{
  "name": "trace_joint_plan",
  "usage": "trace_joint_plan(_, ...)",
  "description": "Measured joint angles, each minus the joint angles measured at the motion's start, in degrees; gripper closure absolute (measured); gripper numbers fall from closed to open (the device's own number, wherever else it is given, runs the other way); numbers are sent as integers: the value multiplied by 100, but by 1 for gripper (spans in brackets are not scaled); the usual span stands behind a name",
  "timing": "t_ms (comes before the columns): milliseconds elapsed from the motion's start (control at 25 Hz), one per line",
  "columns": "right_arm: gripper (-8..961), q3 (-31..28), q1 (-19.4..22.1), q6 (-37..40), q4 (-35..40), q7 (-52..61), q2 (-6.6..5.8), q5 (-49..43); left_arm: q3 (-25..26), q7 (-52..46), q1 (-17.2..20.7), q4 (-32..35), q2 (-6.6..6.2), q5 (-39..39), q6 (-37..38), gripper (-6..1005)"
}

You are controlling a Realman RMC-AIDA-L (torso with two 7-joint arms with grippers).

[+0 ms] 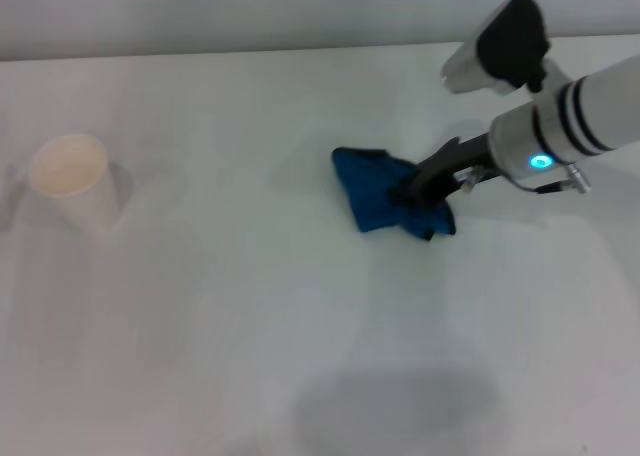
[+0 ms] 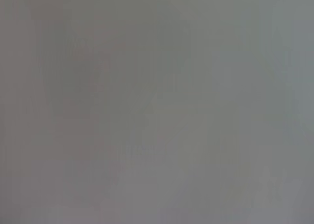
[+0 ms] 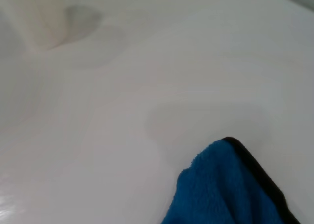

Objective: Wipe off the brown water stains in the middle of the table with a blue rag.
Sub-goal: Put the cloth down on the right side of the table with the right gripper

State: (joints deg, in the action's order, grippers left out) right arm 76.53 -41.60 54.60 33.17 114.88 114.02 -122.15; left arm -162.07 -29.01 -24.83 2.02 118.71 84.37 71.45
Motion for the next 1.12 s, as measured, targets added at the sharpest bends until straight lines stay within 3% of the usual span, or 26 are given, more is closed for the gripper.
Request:
trace_joint_plan(480,801,-200,149,-166,94,60,-270,-248,0,1,24,-6,-1,-2,2,104)
trace_joint_plan(680,784,-152,90,-245,342,-46,-159,-851,0,1,23,-32,-5,0,-2,104)
trace_joint_plan(920,764,19,73,-199,642,-575,100,-928,0,1,46,-69,4,1,-13,104)
trace_joint_plan(1120,747,207,-66,-214,593,-503,130,-963,0,1,63,-66,9,1,-16,104)
